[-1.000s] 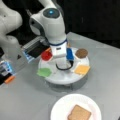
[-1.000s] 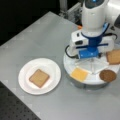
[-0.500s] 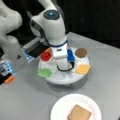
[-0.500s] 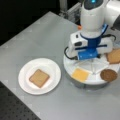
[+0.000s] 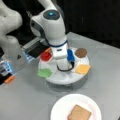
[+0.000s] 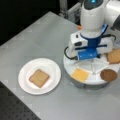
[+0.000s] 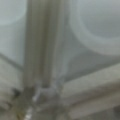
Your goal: Ingredient selection for cheeseburger or sandwich
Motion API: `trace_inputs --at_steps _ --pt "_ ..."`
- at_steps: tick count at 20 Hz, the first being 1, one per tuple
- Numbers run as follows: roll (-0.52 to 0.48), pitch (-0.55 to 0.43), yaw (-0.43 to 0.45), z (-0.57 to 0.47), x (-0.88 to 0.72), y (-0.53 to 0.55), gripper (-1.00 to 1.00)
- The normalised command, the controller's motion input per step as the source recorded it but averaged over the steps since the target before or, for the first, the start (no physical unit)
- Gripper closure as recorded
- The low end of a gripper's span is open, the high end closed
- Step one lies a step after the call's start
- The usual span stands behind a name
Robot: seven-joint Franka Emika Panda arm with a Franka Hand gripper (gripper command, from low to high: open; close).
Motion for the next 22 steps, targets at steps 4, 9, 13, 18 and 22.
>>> trace_inputs --at_steps 4,9,13,18,22 --pt "0.062 -0.048 0.127 -0.05 0.01 -0.08 -1.0" --pt "0.062 -0.048 0.127 -0.05 0.01 -0.08 -1.0" --pt "0.062 -0.048 0.127 -0.05 0.01 -0.08 -1.0" --pt "0.062 -0.048 0.127 -0.05 0.01 -0.08 -1.0" --pt "0.062 -0.048 0.127 -0.05 0.01 -0.08 -1.0"
